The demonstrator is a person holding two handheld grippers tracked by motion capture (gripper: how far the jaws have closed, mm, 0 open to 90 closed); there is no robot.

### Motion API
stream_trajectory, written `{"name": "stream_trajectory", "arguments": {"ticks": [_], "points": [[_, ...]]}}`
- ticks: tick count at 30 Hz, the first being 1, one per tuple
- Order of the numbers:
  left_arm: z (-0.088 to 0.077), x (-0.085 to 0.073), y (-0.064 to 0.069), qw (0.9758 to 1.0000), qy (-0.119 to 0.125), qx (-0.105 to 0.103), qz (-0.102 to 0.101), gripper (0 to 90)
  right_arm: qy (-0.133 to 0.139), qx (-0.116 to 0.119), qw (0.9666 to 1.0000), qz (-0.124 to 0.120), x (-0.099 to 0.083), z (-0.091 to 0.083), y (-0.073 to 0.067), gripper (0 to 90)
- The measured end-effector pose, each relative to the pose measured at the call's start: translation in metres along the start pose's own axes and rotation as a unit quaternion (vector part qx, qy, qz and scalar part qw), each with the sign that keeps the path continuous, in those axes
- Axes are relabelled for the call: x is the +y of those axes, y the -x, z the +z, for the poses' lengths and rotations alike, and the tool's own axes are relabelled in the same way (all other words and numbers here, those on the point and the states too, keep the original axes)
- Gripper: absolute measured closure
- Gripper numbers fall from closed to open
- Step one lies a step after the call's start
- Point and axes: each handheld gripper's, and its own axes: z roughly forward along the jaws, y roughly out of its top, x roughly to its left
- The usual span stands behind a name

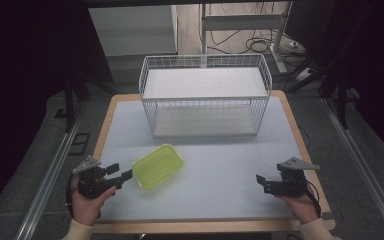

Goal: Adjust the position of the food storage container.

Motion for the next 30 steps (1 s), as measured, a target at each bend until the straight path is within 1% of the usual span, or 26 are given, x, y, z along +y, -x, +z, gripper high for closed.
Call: {"name": "stream_trajectory", "arguments": {"ticks": [1, 3, 4, 6, 9, 10, 12, 15, 20, 22, 25, 30], "points": [[0.000, 0.001, 0.003, 1.0000, -0.002, -0.001, 0.006, 38.2, -0.002, -0.002, 1.0000, -0.004, 0.000, 0.000, -0.001, 9.4], [0.000, 0.002, 0.008, 0.9998, -0.006, -0.015, 0.007, 43.0, -0.004, -0.004, 0.9999, -0.011, -0.001, 0.001, -0.002, 9.4], [0.000, 0.002, 0.010, 0.9997, -0.008, -0.021, 0.010, 47.0, -0.004, -0.003, 0.9999, -0.013, -0.001, 0.001, -0.003, 9.4], [0.000, 0.003, 0.015, 0.9992, -0.014, -0.032, 0.016, 61.5, -0.005, -0.004, 0.9998, -0.017, -0.001, 0.002, -0.003, 9.4], [0.000, 0.004, 0.021, 0.9985, -0.016, -0.049, 0.019, 77.2, -0.005, -0.003, 0.9999, -0.016, -0.001, 0.002, -0.003, 9.4], [0.000, 0.005, 0.023, 0.9984, -0.012, -0.052, 0.019, 81.0, -0.006, -0.003, 0.9998, -0.016, -0.001, 0.003, -0.003, 9.4], [0.000, 0.005, 0.028, 0.9979, -0.014, -0.058, 0.026, 85.8, -0.007, -0.003, 0.9998, -0.017, -0.001, 0.003, -0.002, 9.4], [0.003, 0.005, 0.037, 0.9966, -0.022, -0.070, 0.037, 88.6, -0.009, -0.003, 0.9998, -0.018, -0.001, 0.004, -0.003, 9.4], [0.012, 0.002, 0.049, 0.9940, -0.039, -0.087, 0.053, 89.3, -0.010, -0.002, 0.9997, -0.021, -0.001, 0.004, -0.004, 9.4], [0.015, 0.000, 0.054, 0.9933, -0.043, -0.089, 0.060, 89.6, -0.009, -0.001, 0.9997, -0.022, -0.001, 0.004, -0.005, 9.4], [0.020, -0.003, 0.059, 0.9916, -0.056, -0.092, 0.071, 90.0, -0.011, -0.002, 0.9996, -0.024, -0.001, 0.004, -0.005, 9.4], [0.031, -0.009, 0.065, 0.9894, -0.078, -0.093, 0.080, 90.0, -0.016, -0.004, 0.9995, -0.027, -0.002, 0.006, -0.004, 9.4]]}}
